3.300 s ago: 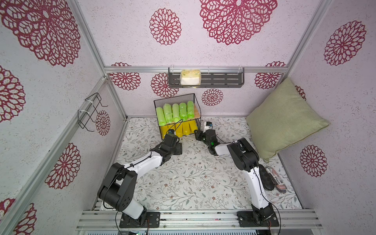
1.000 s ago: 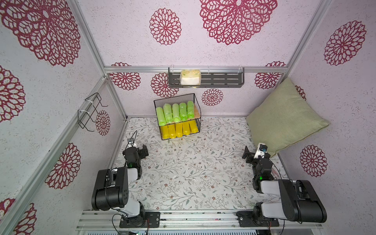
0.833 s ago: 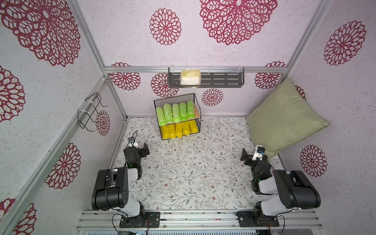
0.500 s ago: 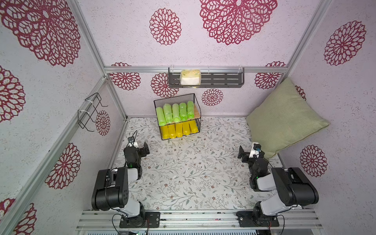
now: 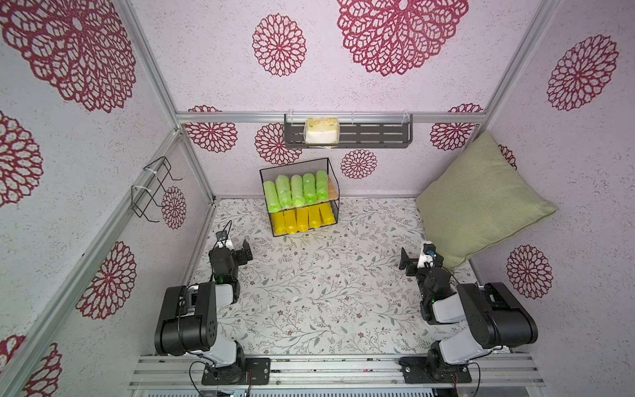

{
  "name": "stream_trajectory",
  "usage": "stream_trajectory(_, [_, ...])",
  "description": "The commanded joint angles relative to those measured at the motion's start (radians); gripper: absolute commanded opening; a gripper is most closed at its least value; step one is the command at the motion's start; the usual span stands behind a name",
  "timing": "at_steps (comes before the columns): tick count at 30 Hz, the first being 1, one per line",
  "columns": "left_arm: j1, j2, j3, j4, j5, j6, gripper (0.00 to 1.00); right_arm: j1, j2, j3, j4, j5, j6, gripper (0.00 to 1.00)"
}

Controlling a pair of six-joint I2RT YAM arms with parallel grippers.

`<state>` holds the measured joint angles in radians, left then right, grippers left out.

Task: Sort the rolls of trash bags by color and place them on the shelf
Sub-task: Reset both arms

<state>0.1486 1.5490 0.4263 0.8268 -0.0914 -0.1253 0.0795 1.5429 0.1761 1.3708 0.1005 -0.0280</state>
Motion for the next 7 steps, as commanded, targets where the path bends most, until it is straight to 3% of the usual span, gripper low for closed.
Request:
stream_trajectory(1, [-0.004,0.002,0.006,0.027,0.002,-0.004,0.97,0.005,-0.007,0.008,0.024,0.006,-0.018,0.99])
stream_trajectory(7, [-0.004,-0.001,0.004,0.026,0.001,-0.004,0.97,0.005,-0.007,0.008,0.022,0.005,-0.019,0.99])
